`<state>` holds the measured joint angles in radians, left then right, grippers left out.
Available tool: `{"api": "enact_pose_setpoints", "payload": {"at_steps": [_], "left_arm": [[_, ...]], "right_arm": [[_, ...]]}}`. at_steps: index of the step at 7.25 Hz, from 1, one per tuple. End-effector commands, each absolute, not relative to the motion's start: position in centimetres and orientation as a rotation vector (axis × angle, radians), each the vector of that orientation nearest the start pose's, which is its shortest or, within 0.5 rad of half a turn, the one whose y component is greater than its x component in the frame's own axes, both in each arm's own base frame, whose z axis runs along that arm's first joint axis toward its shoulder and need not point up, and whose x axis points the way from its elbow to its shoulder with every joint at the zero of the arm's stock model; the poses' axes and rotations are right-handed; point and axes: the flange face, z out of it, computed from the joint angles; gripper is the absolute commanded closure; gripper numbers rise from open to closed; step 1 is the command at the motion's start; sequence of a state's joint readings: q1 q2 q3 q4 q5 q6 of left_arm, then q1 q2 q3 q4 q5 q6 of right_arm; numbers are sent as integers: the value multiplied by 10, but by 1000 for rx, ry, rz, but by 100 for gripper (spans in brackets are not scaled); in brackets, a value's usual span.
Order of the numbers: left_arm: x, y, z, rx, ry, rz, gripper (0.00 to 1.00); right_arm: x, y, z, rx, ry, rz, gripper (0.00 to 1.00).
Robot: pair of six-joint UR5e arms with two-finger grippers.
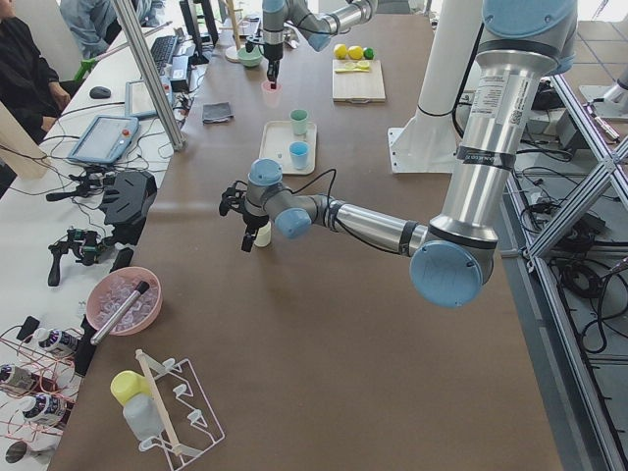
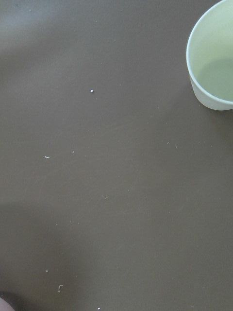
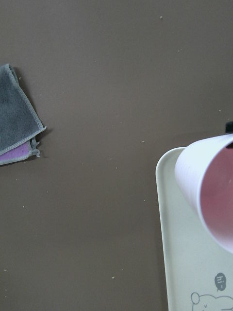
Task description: Place all cups on tray
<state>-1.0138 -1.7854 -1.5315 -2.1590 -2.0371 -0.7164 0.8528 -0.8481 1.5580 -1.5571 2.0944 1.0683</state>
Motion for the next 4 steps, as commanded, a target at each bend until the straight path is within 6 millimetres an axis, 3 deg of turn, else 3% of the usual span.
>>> {"api": "enact_pose_setpoints", "payload": {"at_steps": [1, 2, 3, 4], "left_arm": [[255, -570, 515, 345, 810, 32, 2], [264, -568, 512, 337, 818, 31, 3], [282, -559, 509, 320, 849, 11, 16], [295, -551, 507, 300, 875, -17, 63]], "right_arm": [[-405, -600, 217, 64, -858, 146, 100], [-404, -607, 219, 64, -851, 150, 100], [-403, -610, 222, 60, -846, 155, 100], [-405, -614, 226, 68, -835, 160, 100]]}}
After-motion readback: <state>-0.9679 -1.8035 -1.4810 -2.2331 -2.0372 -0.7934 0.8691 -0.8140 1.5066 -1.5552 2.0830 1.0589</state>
